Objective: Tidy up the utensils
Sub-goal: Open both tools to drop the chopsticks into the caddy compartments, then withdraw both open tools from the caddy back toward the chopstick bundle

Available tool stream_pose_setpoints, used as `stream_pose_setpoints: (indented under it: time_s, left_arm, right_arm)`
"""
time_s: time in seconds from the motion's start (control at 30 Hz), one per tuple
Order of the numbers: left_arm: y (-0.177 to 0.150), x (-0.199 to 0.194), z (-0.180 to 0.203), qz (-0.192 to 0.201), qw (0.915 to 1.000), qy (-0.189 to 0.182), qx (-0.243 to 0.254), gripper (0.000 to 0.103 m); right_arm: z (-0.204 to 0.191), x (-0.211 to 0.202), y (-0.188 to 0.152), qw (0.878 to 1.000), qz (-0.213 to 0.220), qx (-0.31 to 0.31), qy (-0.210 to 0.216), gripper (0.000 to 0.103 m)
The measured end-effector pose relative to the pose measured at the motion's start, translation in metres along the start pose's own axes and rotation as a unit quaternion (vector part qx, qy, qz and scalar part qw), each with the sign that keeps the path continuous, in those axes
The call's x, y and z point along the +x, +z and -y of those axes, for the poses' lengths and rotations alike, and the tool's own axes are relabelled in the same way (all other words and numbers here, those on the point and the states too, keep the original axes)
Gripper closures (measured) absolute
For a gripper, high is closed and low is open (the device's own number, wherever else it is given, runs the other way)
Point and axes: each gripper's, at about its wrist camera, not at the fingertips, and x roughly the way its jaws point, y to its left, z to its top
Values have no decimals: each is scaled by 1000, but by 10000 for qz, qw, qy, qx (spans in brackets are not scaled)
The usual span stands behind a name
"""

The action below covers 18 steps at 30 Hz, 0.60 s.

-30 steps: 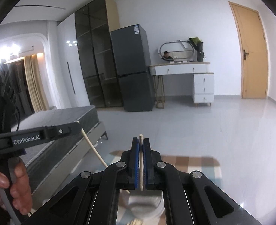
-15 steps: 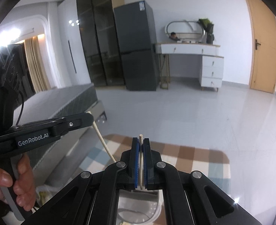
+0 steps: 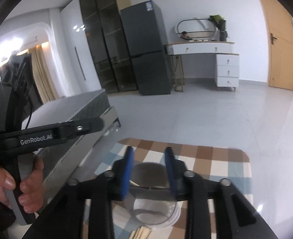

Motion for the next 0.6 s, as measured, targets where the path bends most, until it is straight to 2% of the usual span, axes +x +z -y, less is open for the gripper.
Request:
stream_pose_setpoints:
  time_s: [0.2, 0.37, 0.43, 0.6]
  left_arm:
    - [-12, -45, 1, 278, 9993, 208, -161, 31]
    - [-29, -77, 9, 444, 9984, 326, -149, 30]
    - [-36, -86, 13, 512, 9978, 390, -124, 29]
    - [-55, -107, 22, 704, 9964, 459, -103, 19]
  right_arm:
    - [-3, -45, -14, 9992, 236, 231, -216, 53]
    - [-9, -81, -30, 9975, 430, 459, -312, 46]
    - [-13, -93, -35, 9970, 504, 475, -357, 39]
    - [-26, -120, -47, 9948, 756, 558, -401, 26]
